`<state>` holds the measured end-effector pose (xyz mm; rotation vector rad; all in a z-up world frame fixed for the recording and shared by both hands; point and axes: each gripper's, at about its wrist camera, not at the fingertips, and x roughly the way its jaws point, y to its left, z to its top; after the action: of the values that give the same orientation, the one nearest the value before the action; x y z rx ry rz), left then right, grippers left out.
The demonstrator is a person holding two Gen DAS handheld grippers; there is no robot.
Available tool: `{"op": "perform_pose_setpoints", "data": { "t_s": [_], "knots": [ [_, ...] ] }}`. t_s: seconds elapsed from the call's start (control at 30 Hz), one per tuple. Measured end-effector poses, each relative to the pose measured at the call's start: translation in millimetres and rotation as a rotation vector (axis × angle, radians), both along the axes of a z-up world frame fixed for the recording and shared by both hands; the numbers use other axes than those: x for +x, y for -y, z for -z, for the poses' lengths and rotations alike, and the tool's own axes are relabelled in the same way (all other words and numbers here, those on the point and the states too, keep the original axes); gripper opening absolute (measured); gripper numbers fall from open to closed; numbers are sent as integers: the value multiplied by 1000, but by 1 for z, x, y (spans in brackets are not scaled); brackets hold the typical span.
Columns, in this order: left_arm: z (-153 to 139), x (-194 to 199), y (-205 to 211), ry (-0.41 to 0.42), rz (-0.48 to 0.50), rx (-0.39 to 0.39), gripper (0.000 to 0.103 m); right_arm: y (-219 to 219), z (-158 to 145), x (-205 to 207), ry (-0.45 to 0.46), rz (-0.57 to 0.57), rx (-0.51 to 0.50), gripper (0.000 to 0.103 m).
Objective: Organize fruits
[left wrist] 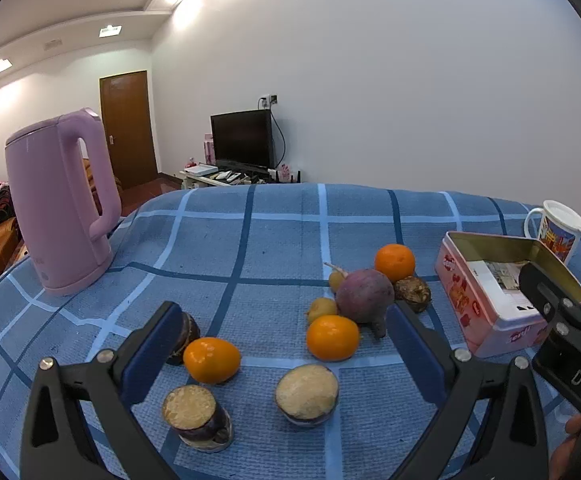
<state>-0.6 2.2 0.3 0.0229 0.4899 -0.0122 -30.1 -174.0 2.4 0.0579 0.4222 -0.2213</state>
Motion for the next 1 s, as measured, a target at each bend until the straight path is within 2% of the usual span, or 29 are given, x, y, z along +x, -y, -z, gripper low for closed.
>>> {"op": "perform_pose_setpoints", "data": {
  "t_s": [1.0],
  "knots": [
    [1, 0, -1, -1, 1, -3, 103, 3, 2, -1, 3, 10, 13, 102]
  ]
}}
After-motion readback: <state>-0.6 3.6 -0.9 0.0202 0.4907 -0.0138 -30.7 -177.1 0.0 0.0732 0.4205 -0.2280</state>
